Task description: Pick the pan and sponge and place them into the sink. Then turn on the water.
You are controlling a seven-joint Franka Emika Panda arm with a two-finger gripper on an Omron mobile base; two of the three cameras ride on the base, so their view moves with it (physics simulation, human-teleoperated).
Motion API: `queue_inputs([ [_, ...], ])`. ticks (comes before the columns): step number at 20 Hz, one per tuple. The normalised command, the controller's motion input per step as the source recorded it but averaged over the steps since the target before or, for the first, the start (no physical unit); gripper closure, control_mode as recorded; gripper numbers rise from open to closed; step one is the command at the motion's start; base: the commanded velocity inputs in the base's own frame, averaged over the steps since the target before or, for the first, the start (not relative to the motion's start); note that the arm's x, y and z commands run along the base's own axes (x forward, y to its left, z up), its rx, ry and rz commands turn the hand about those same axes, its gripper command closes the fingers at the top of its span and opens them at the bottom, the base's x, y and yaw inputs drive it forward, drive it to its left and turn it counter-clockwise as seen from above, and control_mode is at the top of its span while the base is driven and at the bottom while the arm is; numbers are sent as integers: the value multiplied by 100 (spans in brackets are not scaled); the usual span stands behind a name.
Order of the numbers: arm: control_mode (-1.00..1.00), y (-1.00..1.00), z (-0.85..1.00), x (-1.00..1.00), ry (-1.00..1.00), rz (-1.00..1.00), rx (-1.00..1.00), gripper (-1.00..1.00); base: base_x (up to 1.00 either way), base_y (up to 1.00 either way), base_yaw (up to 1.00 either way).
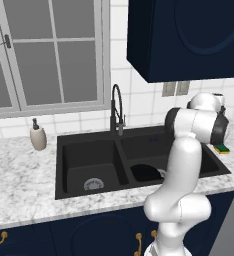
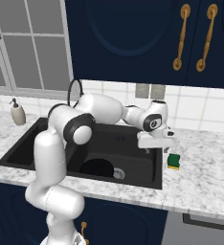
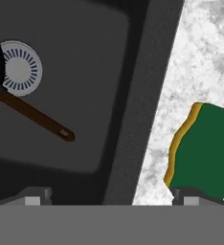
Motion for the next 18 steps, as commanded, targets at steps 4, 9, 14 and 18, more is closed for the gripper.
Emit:
queue_inputs([
  [4,-100,-56,-5,6,-18,-4,5,-100,0,0,0],
  [9,-100,-13,-14,18,-9,-4,0,-100,0,0,0],
  [14,-100,-10,-15,4,-3,0,0,-100,0,0,0],
  [18,-100,-23,-18,0,-1,0,0,-100,0,0,0],
])
